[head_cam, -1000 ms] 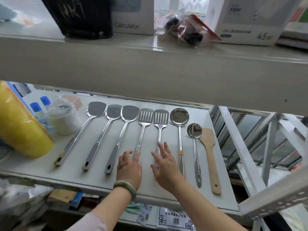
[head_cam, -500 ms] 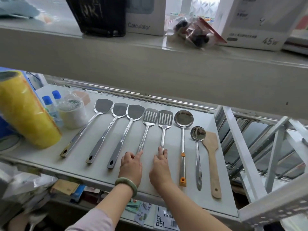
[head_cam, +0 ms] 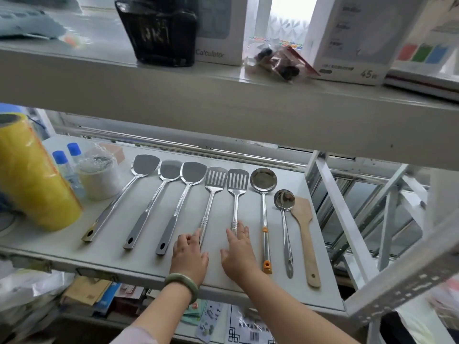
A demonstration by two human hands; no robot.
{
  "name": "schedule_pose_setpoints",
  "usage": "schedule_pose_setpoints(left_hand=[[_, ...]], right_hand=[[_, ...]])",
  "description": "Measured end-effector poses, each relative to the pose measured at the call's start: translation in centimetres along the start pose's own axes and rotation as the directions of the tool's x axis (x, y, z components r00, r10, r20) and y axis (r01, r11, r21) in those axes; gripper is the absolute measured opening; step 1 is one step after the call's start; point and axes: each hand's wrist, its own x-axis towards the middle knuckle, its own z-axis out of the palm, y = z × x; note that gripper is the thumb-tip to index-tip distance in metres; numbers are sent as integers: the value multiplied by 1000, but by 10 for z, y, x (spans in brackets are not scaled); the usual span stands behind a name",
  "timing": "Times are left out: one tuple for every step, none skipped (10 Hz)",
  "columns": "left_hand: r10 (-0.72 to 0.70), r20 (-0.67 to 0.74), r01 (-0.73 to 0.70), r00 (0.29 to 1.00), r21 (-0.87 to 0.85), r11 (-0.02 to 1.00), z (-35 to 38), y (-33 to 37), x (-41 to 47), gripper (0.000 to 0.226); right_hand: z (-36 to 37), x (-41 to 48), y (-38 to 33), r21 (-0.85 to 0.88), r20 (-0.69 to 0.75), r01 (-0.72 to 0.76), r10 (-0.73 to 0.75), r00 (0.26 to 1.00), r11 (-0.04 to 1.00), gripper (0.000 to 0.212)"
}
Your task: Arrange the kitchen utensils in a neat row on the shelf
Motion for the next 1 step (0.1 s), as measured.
schedule_pose_setpoints(left_hand=[[24,72,-24,997,1,1000,-5,-3,-7,68]], right_hand=[[-4,-11,-2,8,-9,-29,29,1000,1000,63]])
